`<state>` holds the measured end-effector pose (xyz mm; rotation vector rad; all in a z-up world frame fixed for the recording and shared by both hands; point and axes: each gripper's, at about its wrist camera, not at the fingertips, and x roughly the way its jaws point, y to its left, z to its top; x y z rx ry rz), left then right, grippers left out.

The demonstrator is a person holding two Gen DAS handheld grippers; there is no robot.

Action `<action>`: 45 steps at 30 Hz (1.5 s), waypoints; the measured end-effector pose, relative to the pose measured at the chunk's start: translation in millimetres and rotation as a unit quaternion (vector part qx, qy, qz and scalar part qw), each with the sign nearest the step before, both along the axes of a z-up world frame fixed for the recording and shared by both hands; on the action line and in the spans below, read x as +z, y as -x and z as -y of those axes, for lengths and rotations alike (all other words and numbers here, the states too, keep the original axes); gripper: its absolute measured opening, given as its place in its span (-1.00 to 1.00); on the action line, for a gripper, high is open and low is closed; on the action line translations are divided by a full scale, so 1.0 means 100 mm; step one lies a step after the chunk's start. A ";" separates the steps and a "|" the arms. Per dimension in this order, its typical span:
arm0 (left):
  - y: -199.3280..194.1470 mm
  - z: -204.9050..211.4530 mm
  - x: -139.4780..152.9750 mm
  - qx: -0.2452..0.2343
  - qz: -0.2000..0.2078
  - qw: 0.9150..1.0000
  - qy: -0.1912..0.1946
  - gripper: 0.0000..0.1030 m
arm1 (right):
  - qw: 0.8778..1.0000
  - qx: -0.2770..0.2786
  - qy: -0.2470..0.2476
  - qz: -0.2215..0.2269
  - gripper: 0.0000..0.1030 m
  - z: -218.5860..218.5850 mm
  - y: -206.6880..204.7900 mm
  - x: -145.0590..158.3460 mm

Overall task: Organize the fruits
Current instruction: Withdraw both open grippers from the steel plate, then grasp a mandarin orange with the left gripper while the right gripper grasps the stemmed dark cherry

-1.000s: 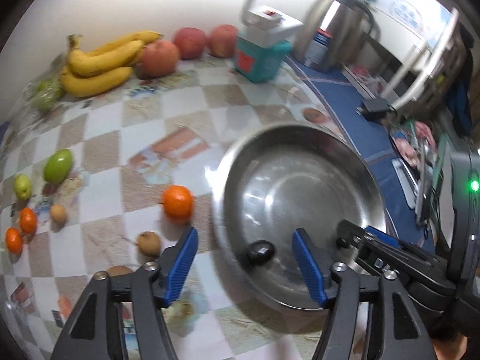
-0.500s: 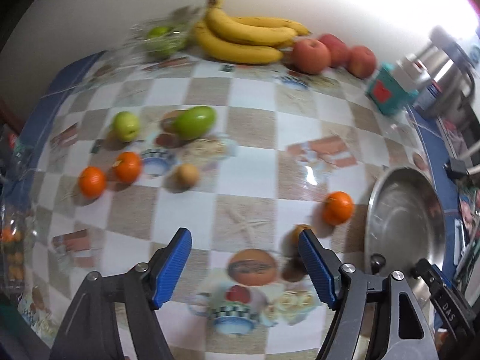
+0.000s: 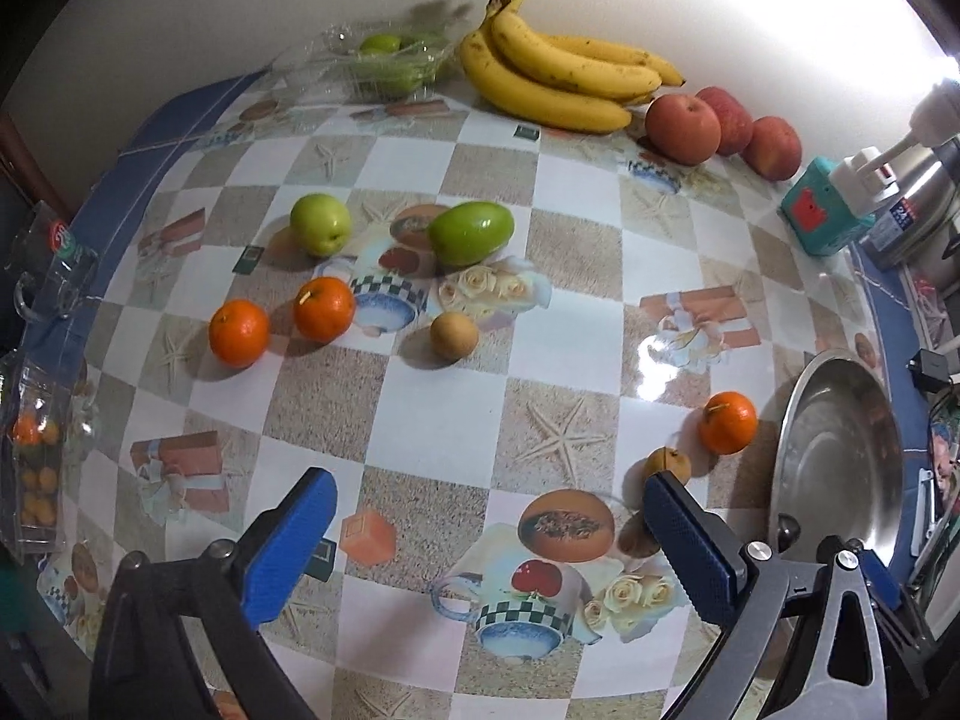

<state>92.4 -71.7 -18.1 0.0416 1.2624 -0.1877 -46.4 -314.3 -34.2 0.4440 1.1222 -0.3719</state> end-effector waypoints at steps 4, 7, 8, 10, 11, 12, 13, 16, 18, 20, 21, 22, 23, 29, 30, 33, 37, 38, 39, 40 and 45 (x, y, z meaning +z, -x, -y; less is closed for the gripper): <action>-0.01 -0.04 -0.03 0.011 -0.003 1.000 0.005 1.00 | 1.000 0.003 -0.002 -0.002 0.62 -0.01 -0.01 -0.04; -0.02 -0.09 -0.04 0.025 0.001 1.000 0.010 1.00 | 1.000 0.005 -0.001 -0.002 0.78 -0.02 -0.03 -0.06; -0.03 -0.11 -0.04 0.030 0.002 1.000 0.010 1.00 | 1.000 0.006 0.000 -0.002 0.78 -0.02 -0.03 -0.06; -0.04 -0.15 -0.05 0.038 0.004 0.999 0.009 1.00 | 1.000 0.006 0.003 0.000 0.79 -0.03 -0.03 -0.06; -0.04 -0.16 -0.05 0.040 0.005 0.999 0.009 1.00 | 1.000 0.005 0.006 0.002 0.79 -0.03 -0.02 -0.05; -0.04 -0.17 -0.05 0.042 0.008 0.999 0.008 1.00 | 1.000 0.004 0.009 0.004 0.90 -0.03 -0.02 -0.05; -0.04 -0.18 -0.05 0.042 0.011 0.999 0.006 1.00 | 1.000 0.002 0.011 0.010 0.99 -0.02 -0.01 -0.03; -0.03 -0.19 -0.01 0.042 0.030 0.999 0.002 1.00 | 0.999 -0.002 0.007 0.035 0.99 -0.01 0.00 0.04; -0.03 -0.19 0.01 0.042 0.041 0.998 -0.001 1.00 | 0.999 -0.004 0.004 0.049 0.99 -0.01 0.01 0.08; -0.03 -0.20 0.03 0.041 0.049 0.998 -0.005 1.00 | 0.999 -0.005 0.006 0.051 0.99 -0.01 0.00 0.10; -0.04 -0.21 0.03 0.041 0.054 0.998 -0.007 1.00 | 0.999 -0.005 0.007 0.052 0.99 -0.01 0.00 0.10; -0.04 -0.22 0.05 0.042 0.060 0.997 -0.011 1.00 | 0.999 -0.006 0.005 0.052 0.99 -0.01 0.00 0.10; -0.04 -0.23 0.05 0.043 0.062 0.997 -0.012 1.00 | 0.999 -0.006 0.001 0.052 0.99 0.00 0.00 0.10; -0.12 -0.42 0.09 0.065 0.043 0.996 0.041 1.00 | 0.998 0.014 -0.016 0.060 0.99 -0.09 -0.04 0.10; -0.14 -0.45 0.10 0.064 0.045 0.996 0.044 1.00 | 0.998 0.017 -0.017 0.062 0.99 -0.11 -0.05 0.10; -0.16 -0.52 0.14 0.067 0.061 0.995 0.031 1.00 | 0.997 0.026 -0.028 0.069 0.99 -0.18 -0.09 0.11; -0.24 -0.72 0.21 0.079 0.077 0.994 0.026 1.00 | 0.996 0.051 -0.019 0.077 0.99 -0.35 -0.17 0.16; -0.26 -0.78 0.22 0.083 0.079 0.993 0.026 1.00 | 0.995 0.059 -0.016 0.078 0.99 -0.39 -0.20 0.17; -0.28 -0.84 0.23 0.087 0.082 0.993 0.026 1.00 | 0.994 0.068 -0.013 0.081 0.99 -0.46 -0.22 0.18; -0.30 -0.90 0.23 0.090 0.083 0.992 0.026 1.00 | 0.993 0.076 -0.013 0.084 0.99 -0.52 -0.24 0.20; -0.42 -1.20 0.20 0.107 0.084 0.991 0.016 1.00 | 0.988 0.117 -0.017 0.104 0.99 -0.85 -0.41 0.27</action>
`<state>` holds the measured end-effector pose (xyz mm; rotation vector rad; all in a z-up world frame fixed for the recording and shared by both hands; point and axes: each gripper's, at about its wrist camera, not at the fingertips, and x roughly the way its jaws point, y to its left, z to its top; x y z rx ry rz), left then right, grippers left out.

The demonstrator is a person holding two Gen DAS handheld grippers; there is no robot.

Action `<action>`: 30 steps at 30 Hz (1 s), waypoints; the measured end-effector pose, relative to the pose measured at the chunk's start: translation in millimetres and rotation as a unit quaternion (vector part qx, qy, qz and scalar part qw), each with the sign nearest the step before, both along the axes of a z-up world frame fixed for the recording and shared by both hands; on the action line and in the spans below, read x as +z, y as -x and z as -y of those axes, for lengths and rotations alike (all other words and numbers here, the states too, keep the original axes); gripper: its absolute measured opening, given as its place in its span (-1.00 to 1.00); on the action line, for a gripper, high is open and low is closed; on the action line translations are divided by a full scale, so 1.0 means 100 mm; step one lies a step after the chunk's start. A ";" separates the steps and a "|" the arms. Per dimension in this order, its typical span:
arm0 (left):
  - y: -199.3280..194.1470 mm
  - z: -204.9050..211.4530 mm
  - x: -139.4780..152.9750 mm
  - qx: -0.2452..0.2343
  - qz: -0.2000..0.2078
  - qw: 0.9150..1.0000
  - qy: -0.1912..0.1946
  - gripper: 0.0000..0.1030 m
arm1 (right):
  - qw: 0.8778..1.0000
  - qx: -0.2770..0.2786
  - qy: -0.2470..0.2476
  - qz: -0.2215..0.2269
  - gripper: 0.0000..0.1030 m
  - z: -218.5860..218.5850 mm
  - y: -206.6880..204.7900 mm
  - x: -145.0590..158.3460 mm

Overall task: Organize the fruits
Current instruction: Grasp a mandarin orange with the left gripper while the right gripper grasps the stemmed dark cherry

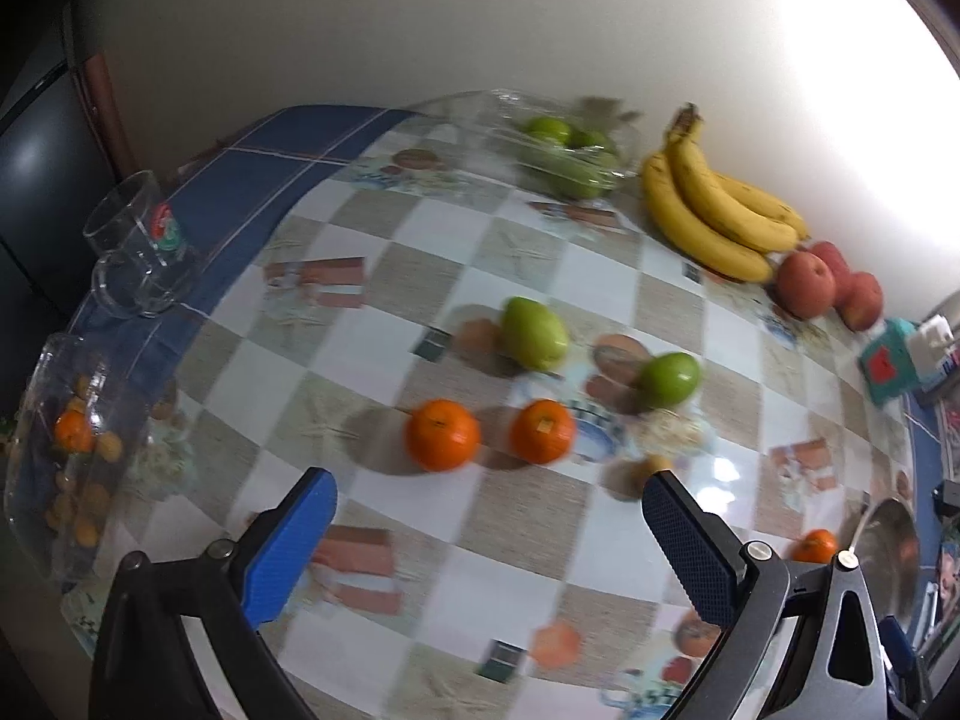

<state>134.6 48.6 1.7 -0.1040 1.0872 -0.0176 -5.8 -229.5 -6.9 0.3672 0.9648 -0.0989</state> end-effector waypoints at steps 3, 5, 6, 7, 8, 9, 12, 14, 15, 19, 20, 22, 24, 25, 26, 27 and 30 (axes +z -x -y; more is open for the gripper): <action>-0.07 -0.17 -0.05 0.013 -0.006 1.000 0.008 1.00 | 1.000 0.017 0.009 0.001 0.99 -0.17 -0.08 0.00; -0.11 -0.27 -0.09 0.020 -0.012 1.000 0.014 0.98 | 1.000 0.024 0.015 -0.003 0.99 -0.27 -0.15 -0.01; -0.13 -0.31 -0.11 0.024 -0.013 0.999 0.018 0.98 | 1.000 0.025 0.017 -0.006 0.99 -0.30 -0.17 -0.02; -0.14 -0.34 -0.13 0.026 -0.014 0.999 0.022 0.98 | 0.999 0.026 0.019 -0.010 0.99 -0.32 -0.19 -0.03; -0.16 -0.36 -0.15 0.028 -0.015 0.999 0.026 0.98 | 0.999 0.027 0.020 -0.013 0.99 -0.34 -0.22 -0.05; -0.18 -0.37 -0.16 0.027 -0.015 0.999 0.029 0.97 | 0.999 0.027 0.019 -0.016 0.98 -0.36 -0.24 -0.07; -0.23 -0.37 -0.22 0.020 -0.015 0.999 0.031 0.88 | 0.999 0.027 0.025 -0.030 0.87 -0.40 -0.29 -0.14; -0.27 -0.36 -0.26 0.015 -0.018 0.999 0.030 0.81 | 0.998 0.025 0.036 -0.047 0.76 -0.43 -0.33 -0.22; -0.28 -0.36 -0.28 0.012 -0.020 0.999 0.029 0.78 | 0.998 0.023 0.038 -0.054 0.68 -0.44 -0.35 -0.25; -0.34 -0.36 -0.38 0.006 -0.031 0.999 0.027 0.60 | 0.996 0.023 0.034 -0.084 0.59 -0.47 -0.39 -0.41; -0.36 -0.36 -0.40 0.006 -0.033 0.999 0.028 0.57 | 0.995 0.022 0.035 -0.090 0.53 -0.47 -0.40 -0.44; -0.38 -0.37 -0.43 0.005 -0.035 0.999 0.031 0.54 | 0.994 0.021 0.035 -0.101 0.30 -0.46 -0.41 -0.49; -0.41 -0.35 -0.48 0.001 -0.038 0.999 0.031 0.53 | 0.993 0.017 0.033 -0.108 0.27 -0.45 -0.41 -0.54; -0.42 -0.34 -0.52 -0.003 -0.040 0.999 0.030 0.52 | 0.993 0.017 0.033 -0.112 0.26 -0.45 -0.42 -0.56; -0.43 -0.33 -0.54 -0.006 -0.042 0.999 0.029 0.51 | 0.993 0.017 0.035 -0.115 0.24 -0.44 -0.42 -0.57; -0.44 -0.32 -0.57 -0.008 -0.043 0.999 0.027 0.48 | 0.992 0.016 0.036 -0.118 0.15 -0.44 -0.42 -0.58; -0.46 -0.29 -0.63 -0.015 -0.046 0.999 0.026 0.37 | 0.991 0.015 0.036 -0.125 -0.06 -0.44 -0.43 -0.62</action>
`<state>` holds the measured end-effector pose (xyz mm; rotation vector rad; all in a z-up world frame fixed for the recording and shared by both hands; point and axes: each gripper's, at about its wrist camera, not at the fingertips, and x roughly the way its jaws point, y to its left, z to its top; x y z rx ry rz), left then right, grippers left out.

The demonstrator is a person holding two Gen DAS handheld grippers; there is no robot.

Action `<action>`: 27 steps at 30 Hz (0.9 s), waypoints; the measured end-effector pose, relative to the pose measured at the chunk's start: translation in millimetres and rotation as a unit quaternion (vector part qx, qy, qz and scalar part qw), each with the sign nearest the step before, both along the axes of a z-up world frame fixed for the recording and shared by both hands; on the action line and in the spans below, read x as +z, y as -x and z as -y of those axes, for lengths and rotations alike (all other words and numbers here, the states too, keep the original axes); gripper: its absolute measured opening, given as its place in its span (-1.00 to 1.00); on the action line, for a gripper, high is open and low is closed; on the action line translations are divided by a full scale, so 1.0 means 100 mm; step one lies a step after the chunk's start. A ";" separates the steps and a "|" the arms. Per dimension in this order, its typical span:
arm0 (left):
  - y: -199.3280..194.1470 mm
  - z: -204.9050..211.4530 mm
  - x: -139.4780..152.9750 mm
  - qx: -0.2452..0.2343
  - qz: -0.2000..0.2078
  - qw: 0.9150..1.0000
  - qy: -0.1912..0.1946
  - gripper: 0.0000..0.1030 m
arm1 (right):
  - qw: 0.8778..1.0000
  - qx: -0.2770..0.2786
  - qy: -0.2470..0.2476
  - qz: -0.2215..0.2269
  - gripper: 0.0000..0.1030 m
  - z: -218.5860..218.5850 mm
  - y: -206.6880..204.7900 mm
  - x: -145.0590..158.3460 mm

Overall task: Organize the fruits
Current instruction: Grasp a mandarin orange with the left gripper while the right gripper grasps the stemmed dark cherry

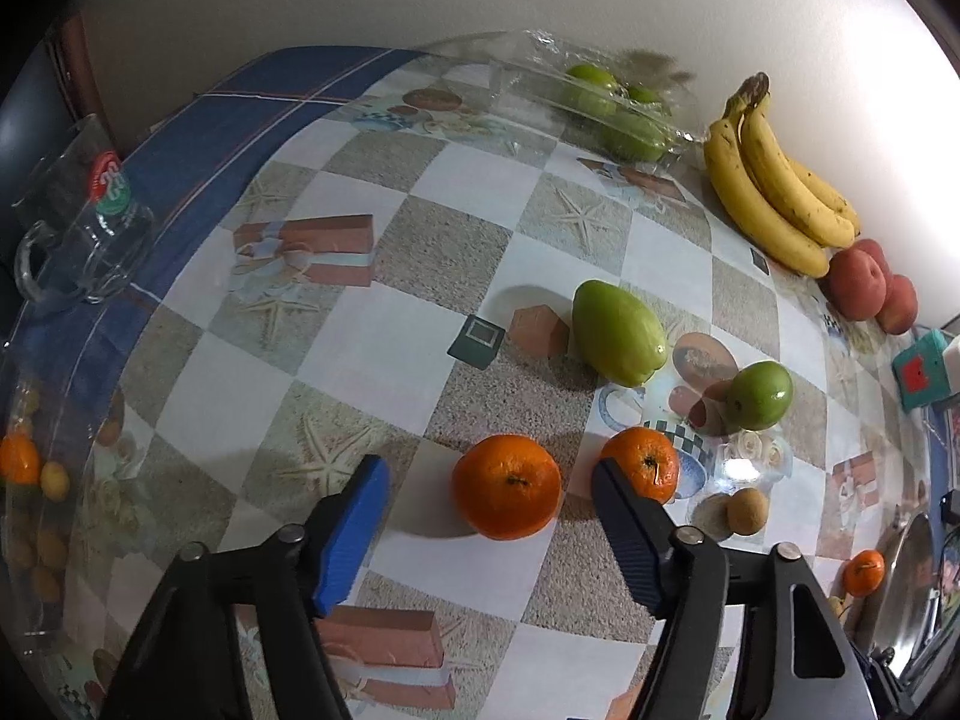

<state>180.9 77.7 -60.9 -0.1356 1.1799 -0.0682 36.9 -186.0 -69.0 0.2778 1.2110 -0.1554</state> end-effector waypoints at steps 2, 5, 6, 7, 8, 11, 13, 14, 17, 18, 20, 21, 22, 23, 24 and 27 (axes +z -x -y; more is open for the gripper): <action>-0.01 0.01 -0.04 -0.004 -0.001 1.000 -0.004 0.31 | 1.000 -0.001 0.001 -0.004 -0.10 0.01 0.00 -0.02; -0.02 0.04 -0.08 -0.012 -0.004 1.000 -0.008 0.14 | 1.000 -0.004 0.003 -0.006 -0.27 0.02 0.01 -0.03; -0.03 0.05 -0.09 -0.015 -0.006 1.000 -0.008 -0.02 | 1.000 -0.005 0.003 -0.006 -0.32 0.03 0.02 -0.03; -0.03 0.05 -0.10 -0.015 -0.008 1.000 -0.004 -0.12 | 1.000 -0.005 0.003 -0.006 -0.36 0.03 0.02 -0.03; -0.03 0.06 -0.10 -0.016 -0.010 1.000 0.001 -0.17 | 1.000 -0.006 0.003 -0.006 -0.39 0.04 0.02 -0.03; -0.02 0.09 -0.08 -0.021 -0.009 1.000 -0.008 -0.18 | 1.000 -0.009 -0.001 -0.005 -0.46 0.06 0.01 -0.03; -0.02 0.07 -0.07 -0.019 -0.010 1.000 0.002 -0.18 | 1.000 -0.009 -0.002 -0.005 -0.48 0.06 0.02 -0.02; -0.02 0.07 -0.05 -0.017 -0.010 1.000 0.007 -0.18 | 1.000 -0.009 -0.003 -0.004 -0.48 0.06 0.02 -0.02; -0.01 0.05 0.03 -0.012 -0.004 1.000 0.007 -0.19 | 1.000 -0.010 -0.007 -0.002 -0.48 0.07 0.03 0.01; -0.01 0.06 0.06 -0.011 -0.001 1.000 0.004 -0.19 | 1.000 -0.011 -0.011 0.001 -0.49 0.07 0.03 0.03; 0.01 0.06 0.13 -0.009 0.005 1.000 0.002 -0.19 | 1.000 -0.012 -0.016 0.007 -0.49 0.08 0.04 0.09; 0.01 0.06 0.17 -0.008 0.007 1.000 0.004 -0.19 | 1.000 -0.013 -0.019 0.010 -0.49 0.09 0.05 0.11; 0.01 0.07 0.21 -0.008 0.011 1.000 0.007 -0.19 | 1.000 -0.015 -0.024 0.015 -0.48 0.10 0.06 0.15; 0.02 0.08 0.26 -0.009 0.015 1.000 0.010 -0.19 | 0.999 -0.017 -0.028 0.019 -0.49 0.11 0.06 0.19; 0.03 0.10 0.31 -0.010 0.019 1.000 0.013 -0.19 | 0.999 -0.018 -0.031 0.023 -0.49 0.11 0.07 0.22; 0.05 0.15 0.42 -0.009 0.028 0.999 0.015 -0.19 | 0.999 -0.020 -0.032 0.031 -0.49 0.12 0.08 0.31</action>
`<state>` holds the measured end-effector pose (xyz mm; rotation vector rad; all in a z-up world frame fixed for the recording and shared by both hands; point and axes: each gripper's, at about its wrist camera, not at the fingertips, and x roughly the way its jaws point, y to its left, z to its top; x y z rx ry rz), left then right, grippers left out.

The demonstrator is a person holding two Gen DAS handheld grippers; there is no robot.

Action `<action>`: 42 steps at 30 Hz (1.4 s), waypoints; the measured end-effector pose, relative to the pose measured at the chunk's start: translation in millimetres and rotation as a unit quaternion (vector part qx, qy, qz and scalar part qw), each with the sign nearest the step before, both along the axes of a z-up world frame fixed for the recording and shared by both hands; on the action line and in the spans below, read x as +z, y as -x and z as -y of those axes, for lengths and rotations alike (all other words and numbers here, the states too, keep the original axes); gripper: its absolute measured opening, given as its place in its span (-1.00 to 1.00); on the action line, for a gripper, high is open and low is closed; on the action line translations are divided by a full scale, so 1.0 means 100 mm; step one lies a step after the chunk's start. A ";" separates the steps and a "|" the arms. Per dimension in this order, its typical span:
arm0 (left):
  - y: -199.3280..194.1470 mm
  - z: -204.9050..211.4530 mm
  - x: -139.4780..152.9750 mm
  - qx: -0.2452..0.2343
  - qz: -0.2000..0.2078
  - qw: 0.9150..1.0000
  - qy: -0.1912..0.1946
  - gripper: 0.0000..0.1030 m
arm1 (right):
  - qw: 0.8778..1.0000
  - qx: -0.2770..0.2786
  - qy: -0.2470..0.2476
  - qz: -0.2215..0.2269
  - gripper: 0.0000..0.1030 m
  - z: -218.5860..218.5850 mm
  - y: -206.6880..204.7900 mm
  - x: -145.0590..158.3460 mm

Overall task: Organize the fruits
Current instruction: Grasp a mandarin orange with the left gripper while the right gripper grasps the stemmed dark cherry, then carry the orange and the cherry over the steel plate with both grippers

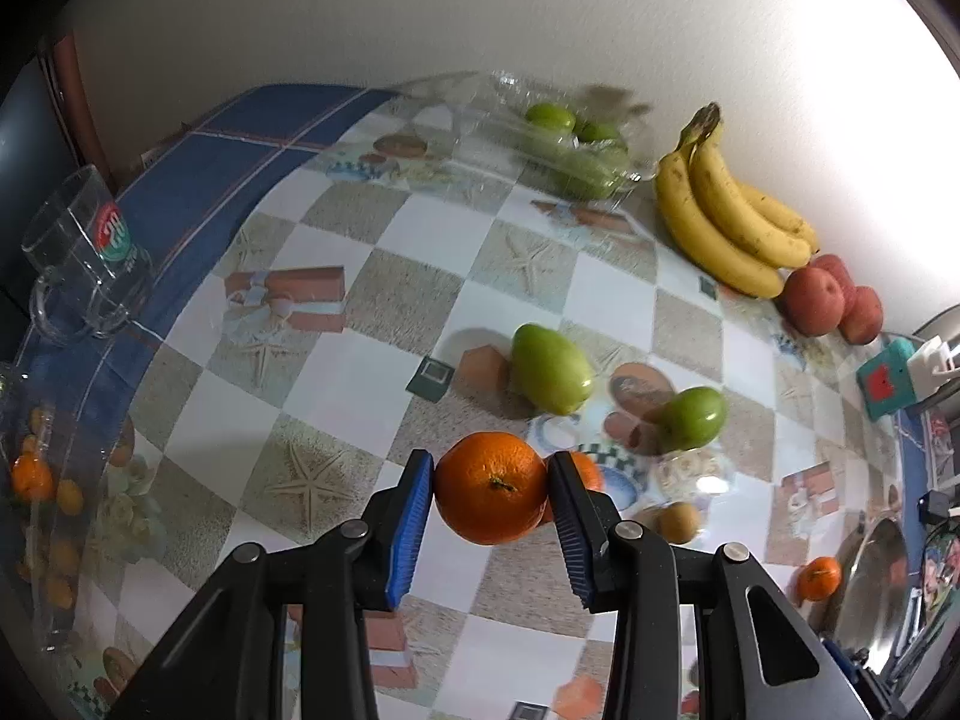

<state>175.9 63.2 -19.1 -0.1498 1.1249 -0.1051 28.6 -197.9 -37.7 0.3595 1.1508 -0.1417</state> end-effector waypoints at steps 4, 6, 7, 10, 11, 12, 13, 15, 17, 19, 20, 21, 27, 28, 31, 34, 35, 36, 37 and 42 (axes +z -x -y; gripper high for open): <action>0.05 0.11 0.12 -0.009 0.010 1.000 0.008 -0.19 | 1.000 -0.001 0.004 0.007 -0.48 0.00 0.01 0.10; 0.05 0.17 0.15 -0.012 0.012 1.000 0.004 -0.19 | 1.000 -0.005 0.007 0.012 -0.48 0.01 -0.02 0.18; 0.05 0.20 0.15 -0.013 0.012 1.000 0.001 -0.19 | 1.000 -0.008 0.005 0.015 -0.48 0.03 -0.02 0.21; 0.07 0.26 0.16 -0.016 0.014 1.000 -0.005 -0.19 | 1.000 -0.018 -0.013 0.022 -0.48 0.08 -0.07 0.30; 0.07 0.28 0.16 -0.016 0.013 1.000 -0.004 -0.19 | 0.999 -0.020 -0.013 0.023 -0.48 0.09 -0.10 0.31; 0.07 0.31 0.17 -0.017 0.012 1.000 -0.004 -0.19 | 0.999 -0.024 -0.011 0.024 -0.48 0.11 -0.11 0.33; 0.08 0.33 0.17 -0.019 0.012 1.000 -0.004 -0.19 | 0.999 -0.028 -0.010 0.026 -0.48 0.13 -0.13 0.35; 0.09 0.40 0.18 -0.026 0.013 1.000 -0.008 -0.19 | 0.999 -0.036 -0.014 0.029 -0.48 0.18 -0.15 0.38; 0.11 0.49 0.21 -0.034 0.016 0.999 -0.013 -0.19 | 0.999 -0.040 -0.014 0.033 -0.48 0.23 -0.14 0.40; 0.14 0.57 0.23 -0.040 0.019 0.999 -0.016 -0.19 | 0.999 -0.044 -0.006 0.030 -0.48 0.28 -0.13 0.41; 0.15 0.60 0.24 -0.042 0.020 0.999 -0.017 -0.19 | 0.998 -0.048 0.000 0.029 -0.48 0.32 -0.11 0.41; 0.16 0.64 0.25 -0.045 0.020 0.999 -0.019 -0.19 | 0.998 -0.050 0.001 0.029 -0.48 0.35 -0.10 0.41; 0.25 0.89 0.23 -0.062 0.012 0.998 -0.024 -0.19 | 0.997 -0.071 0.010 0.024 -0.48 0.60 0.00 0.41; 0.27 0.94 0.22 -0.065 0.011 0.998 -0.025 -0.19 | 0.997 -0.074 0.013 0.024 -0.48 0.64 0.02 0.41; 0.34 1.09 0.22 -0.078 0.009 0.997 -0.028 -0.19 | 0.996 -0.085 0.011 0.022 -0.48 0.77 0.08 0.40; 0.40 1.24 0.22 -0.093 0.007 0.995 -0.029 -0.19 | 0.995 -0.100 0.015 0.015 -0.48 0.92 0.13 0.36; 0.42 1.30 0.21 -0.099 0.006 0.995 -0.030 -0.19 | 0.994 -0.106 0.014 0.012 -0.48 0.98 0.16 0.35; 0.44 1.35 0.21 -0.105 0.006 0.994 -0.031 -0.19 | 0.994 -0.112 0.011 0.011 -0.48 1.03 0.18 0.34; 0.47 1.43 0.21 -0.115 0.007 0.993 -0.032 -0.19 | 0.993 -0.119 0.007 0.009 -0.48 1.09 0.21 0.32; 0.62 1.77 0.22 -0.155 0.009 0.987 -0.036 -0.19 | 0.988 -0.156 0.000 0.000 -0.48 1.43 0.36 0.26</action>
